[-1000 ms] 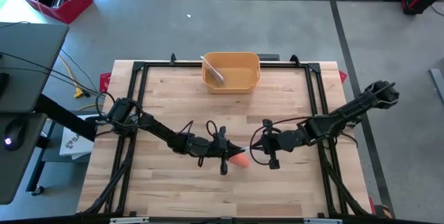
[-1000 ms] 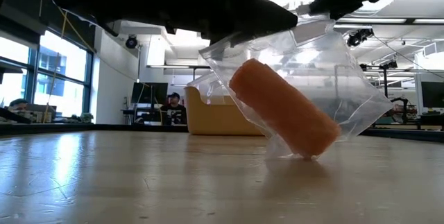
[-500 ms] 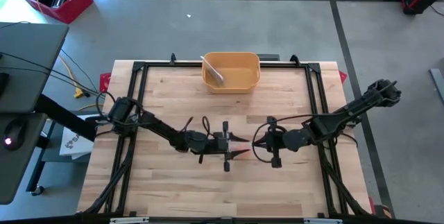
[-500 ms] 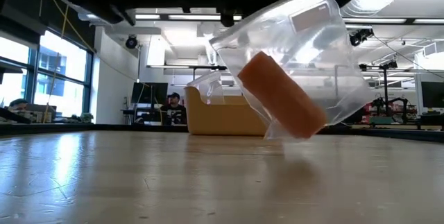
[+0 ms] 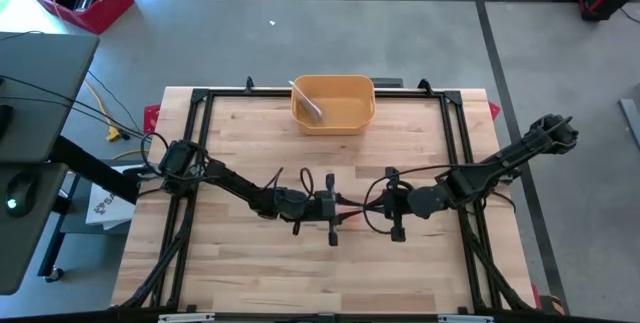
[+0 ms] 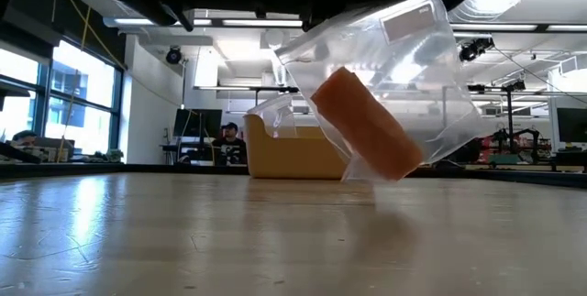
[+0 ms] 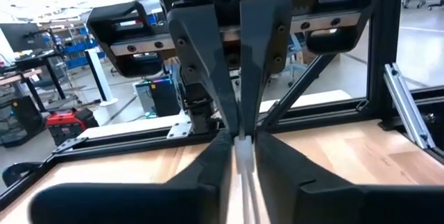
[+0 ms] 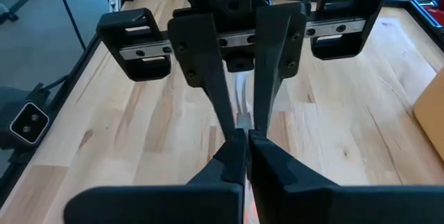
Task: Roll bandage
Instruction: Close the top transparent zip bag, then put the top transparent zip bag with the rolled orange bandage into the yellow bin
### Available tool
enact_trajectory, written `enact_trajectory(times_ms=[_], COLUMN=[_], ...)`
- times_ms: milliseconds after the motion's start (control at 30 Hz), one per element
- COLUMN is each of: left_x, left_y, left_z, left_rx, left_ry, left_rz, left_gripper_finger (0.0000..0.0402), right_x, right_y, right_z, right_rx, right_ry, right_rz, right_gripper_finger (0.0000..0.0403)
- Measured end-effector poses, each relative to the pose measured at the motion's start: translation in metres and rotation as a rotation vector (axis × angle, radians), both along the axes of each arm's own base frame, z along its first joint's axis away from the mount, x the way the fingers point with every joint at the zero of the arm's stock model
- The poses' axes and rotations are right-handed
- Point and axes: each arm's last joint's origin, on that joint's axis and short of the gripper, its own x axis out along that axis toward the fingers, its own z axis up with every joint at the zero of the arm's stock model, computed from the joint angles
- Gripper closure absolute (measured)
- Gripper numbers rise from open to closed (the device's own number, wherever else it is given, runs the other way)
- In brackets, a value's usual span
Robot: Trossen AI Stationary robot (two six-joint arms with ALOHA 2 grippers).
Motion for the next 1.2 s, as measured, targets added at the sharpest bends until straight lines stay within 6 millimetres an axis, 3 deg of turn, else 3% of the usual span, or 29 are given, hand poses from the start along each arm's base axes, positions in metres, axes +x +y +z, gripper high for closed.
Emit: enact_trajectory(times_ms=[200, 400, 633, 1067, 1200], left_x=[0.0, -0.005, -0.015, -0.051, -0.059], left_y=[0.0, -0.006, -0.012, -0.021, -0.022], left_z=[-0.001, -0.001, 0.008, 0.012, 0.007], left_rx=[0.002, 0.026, 0.055, -0.017, -0.025], left_ry=[0.009, 0.08, 0.175, 0.515, 0.611], left_rz=[0.018, 0.082, 0.096, 0.146, 0.103], left_gripper_finger=[0.0389, 0.0371, 0.0378, 0.037, 0.0339], right_x=[0.0, -0.009, -0.016, -0.017, -0.018], right_y=[0.0, -0.001, 0.0, -0.001, -0.002], right_z=[0.0, 0.003, 0.005, 0.012, 0.014], right_rx=[0.0, 0.009, -0.009, -0.038, -0.041], right_ry=[0.006, 0.019, 0.022, 0.024, 0.017], right_rz=[0.0, -0.032, -0.049, -0.063, -0.066], right_gripper_finger=[0.0403, 0.0403, 0.0403, 0.0403, 0.0403])
